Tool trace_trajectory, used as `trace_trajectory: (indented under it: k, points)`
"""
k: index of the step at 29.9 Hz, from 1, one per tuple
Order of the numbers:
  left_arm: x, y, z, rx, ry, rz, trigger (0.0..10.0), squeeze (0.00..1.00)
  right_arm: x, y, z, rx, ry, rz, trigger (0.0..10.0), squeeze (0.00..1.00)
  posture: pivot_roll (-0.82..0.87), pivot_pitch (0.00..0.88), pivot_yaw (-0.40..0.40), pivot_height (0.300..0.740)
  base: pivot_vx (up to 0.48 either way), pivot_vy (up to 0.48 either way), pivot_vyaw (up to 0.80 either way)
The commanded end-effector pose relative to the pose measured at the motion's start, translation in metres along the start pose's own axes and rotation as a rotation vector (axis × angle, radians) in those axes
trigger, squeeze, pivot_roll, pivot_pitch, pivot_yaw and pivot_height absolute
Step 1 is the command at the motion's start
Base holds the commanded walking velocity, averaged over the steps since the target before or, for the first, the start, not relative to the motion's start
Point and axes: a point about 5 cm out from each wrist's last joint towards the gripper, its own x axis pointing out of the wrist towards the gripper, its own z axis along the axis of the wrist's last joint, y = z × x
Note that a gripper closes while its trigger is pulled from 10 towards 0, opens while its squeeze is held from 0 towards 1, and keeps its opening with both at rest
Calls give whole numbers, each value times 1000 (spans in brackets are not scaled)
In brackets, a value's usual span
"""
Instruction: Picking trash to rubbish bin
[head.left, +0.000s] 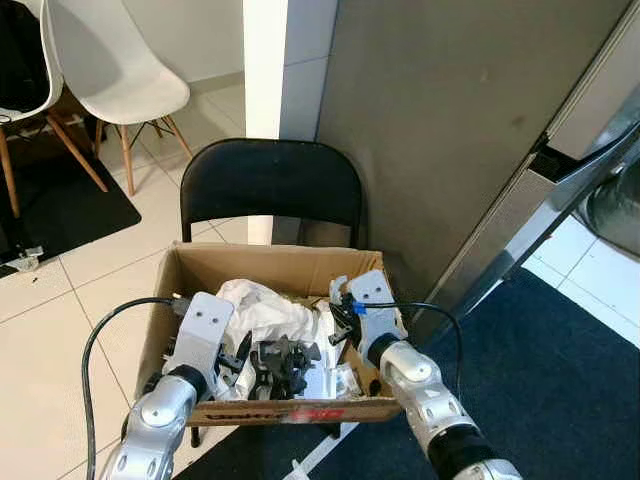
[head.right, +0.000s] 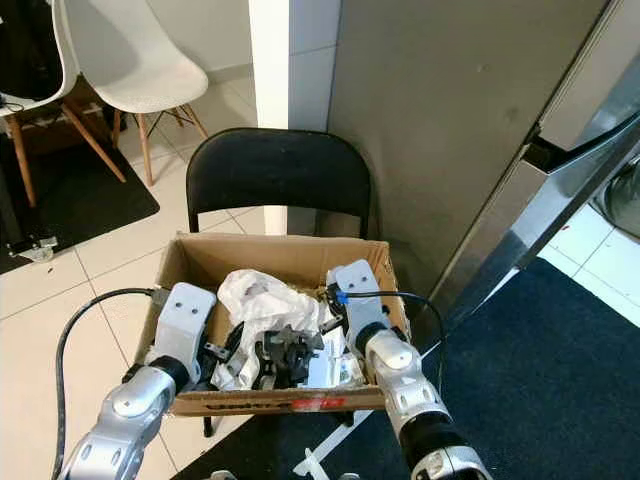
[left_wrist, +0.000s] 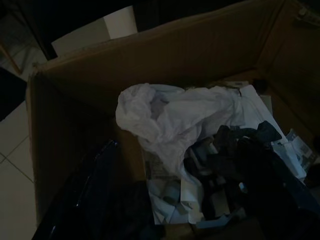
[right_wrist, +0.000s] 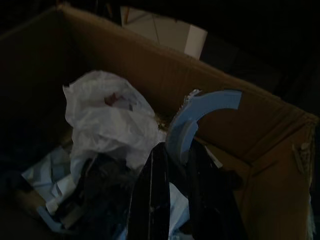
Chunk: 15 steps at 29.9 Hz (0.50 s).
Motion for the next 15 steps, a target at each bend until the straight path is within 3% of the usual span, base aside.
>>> trace_trajectory:
  k: [1, 6, 7, 9, 10, 15]
  points:
    - [-3, 3, -2, 19, 17, 14, 10000, 0, -2, -2, -6, -20, 24, -1, 10000, 0, 42, 91, -91, 740, 0, 0, 0]
    - [-3, 3, -1, 19, 12, 13, 10000, 0, -1, -4, -6, -16, 25, -4, 10000, 0, 40, 90, -91, 740, 0, 0, 0]
    - [-3, 3, -1, 17, 7, 14, 10000, 0, -1, -4, -6, -7, 21, -1, 10000, 510, 38, 92, -92, 740, 0, 0, 0]
    - [-3, 3, -1, 13, 5, 13, 10000, 0, -1, -5, -6, 1, 17, 0, 10000, 510, 38, 92, -92, 740, 0, 0, 0]
    - [-3, 3, -1, 13, 5, 14, 10000, 0, -1, -6, -6, 2, 16, -10, 10000, 1000, 39, 93, -92, 740, 0, 0, 0]
    - [-3, 3, -1, 16, 7, 14, 10000, 0, 0, -9, -6, -16, 16, -48, 10000, 1000, 38, 96, -92, 740, 0, 0, 0]
